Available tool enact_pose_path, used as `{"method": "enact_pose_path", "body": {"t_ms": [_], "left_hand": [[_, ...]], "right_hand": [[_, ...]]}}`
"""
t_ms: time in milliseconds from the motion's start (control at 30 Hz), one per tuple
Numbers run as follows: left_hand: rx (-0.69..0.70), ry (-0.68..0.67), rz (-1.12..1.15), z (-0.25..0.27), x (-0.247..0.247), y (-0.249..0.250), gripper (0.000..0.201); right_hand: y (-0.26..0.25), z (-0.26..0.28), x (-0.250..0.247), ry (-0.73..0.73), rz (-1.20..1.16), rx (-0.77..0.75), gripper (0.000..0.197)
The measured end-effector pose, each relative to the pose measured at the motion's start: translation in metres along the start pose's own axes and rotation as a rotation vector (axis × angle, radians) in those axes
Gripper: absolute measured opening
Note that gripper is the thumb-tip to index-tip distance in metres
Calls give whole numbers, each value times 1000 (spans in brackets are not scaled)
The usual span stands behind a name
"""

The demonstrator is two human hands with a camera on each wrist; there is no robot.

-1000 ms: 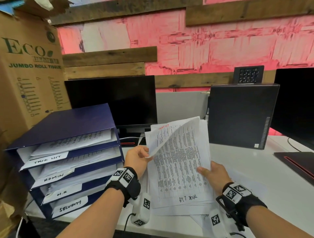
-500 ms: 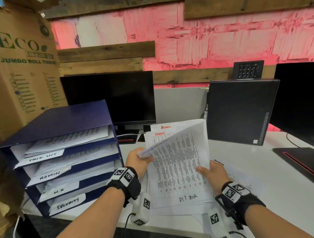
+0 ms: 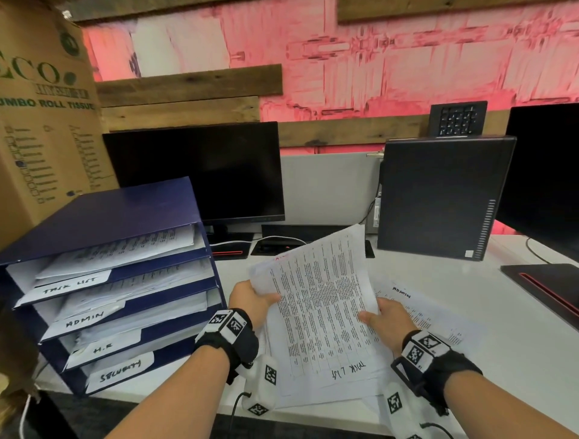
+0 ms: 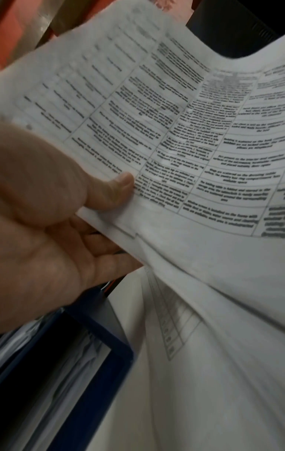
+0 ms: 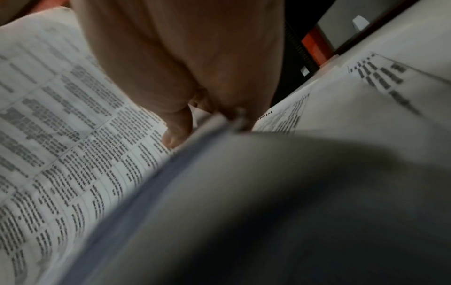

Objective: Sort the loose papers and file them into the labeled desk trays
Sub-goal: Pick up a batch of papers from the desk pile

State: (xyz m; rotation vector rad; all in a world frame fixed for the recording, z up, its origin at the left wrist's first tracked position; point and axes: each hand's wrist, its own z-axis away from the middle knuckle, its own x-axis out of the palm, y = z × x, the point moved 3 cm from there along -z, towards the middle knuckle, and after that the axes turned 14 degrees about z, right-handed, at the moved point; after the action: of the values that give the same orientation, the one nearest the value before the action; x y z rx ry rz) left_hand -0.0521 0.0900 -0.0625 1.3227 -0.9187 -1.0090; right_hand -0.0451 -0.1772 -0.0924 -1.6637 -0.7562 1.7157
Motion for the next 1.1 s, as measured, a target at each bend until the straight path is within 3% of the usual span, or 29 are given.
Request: {"method": "enact_pose_path", "body": {"t_ms": [100,233,400,600,767,867,967,1100], "left_hand": [[-24,19,105,-5,-2,-4,28],[106,87,10,-2,-8,7,7],[151,160,-33,-3,-26,18,20],[196,94,-220,10,-45,46,25],[333,76,-265,44,-60,87,33],[366,65,-264,58,-71,106,31],[383,6,-317,69,-73,117,16],[428,-41,-357,82,-73,123,12]], "right_hand": [[3,-5,0,24,145,18,4],[4,-7,-11,92,328,65,32],[-1,-3,-31,176,426,64,22],[-37,10,-46,155,443,-119,38],[-97,29,-72,36,942,-266,52],[-144,38,-84,80,1068,-400,42],[-184,47,-78,143,1054,-490,26],[-220,59,-60,157,992,-538,25]]}}
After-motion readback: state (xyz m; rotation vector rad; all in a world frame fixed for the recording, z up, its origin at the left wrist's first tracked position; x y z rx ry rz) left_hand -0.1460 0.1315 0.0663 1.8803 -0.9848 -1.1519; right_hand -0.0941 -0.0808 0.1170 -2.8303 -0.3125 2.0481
